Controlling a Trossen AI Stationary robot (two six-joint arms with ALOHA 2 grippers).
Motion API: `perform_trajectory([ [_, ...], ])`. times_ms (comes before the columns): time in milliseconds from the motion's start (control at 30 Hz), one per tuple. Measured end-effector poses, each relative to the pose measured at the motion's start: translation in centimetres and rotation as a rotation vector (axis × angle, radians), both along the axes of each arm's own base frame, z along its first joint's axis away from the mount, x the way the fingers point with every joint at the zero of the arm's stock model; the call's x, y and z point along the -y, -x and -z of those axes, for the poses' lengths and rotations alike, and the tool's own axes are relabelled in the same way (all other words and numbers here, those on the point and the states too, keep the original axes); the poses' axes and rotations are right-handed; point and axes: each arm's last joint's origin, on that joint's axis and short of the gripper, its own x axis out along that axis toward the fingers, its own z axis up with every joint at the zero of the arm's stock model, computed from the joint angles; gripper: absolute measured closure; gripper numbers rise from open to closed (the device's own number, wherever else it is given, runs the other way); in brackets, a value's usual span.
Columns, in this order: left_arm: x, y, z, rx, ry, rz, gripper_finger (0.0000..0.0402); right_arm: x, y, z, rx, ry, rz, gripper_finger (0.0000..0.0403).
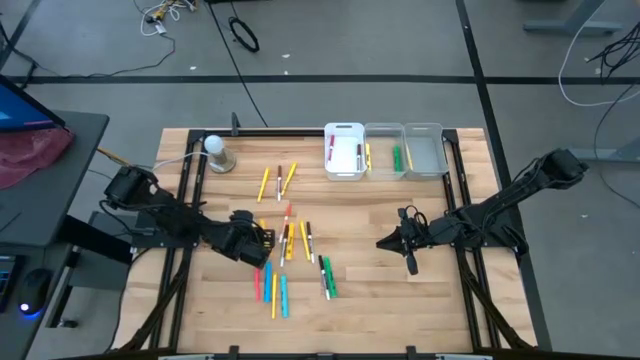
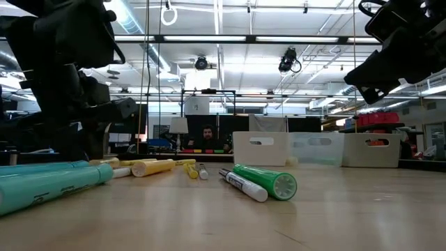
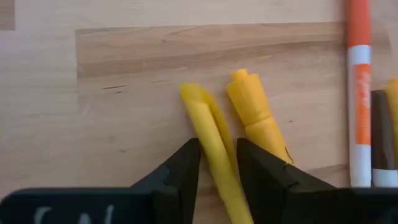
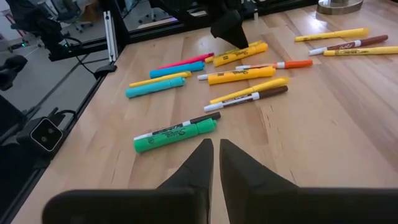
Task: Pick & Place Markers
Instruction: Put the yellow pen into the gray bin
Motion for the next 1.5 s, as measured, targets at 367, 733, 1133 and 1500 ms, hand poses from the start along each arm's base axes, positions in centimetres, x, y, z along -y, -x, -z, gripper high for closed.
perform_trajectory([
  [367,-0.3,0.3,-0.1,-0.013,-0.053,-0.005,0.0362,0.0,0.0,0.0,-0.001,-0.006,0.002,0.0372],
  [733,0.0,-1.1,-5.1,-0.069,-0.178,0.070,0.0363,0.1,0.0,0.0,0.002,0.001,0.024,0.0372],
  [1133,0.9,-9.2,-10.8,0.388,-0.469,0.460,0.0362,0.9,-0.6,-0.3,0.063,-0.002,0.193,0.0354],
  [1500,-0.6,-15.6,-11.7,0.868,-0.741,0.769,0.0362,-0.2,-2.9,-0.8,0.315,-0.038,0.166,0.0232],
])
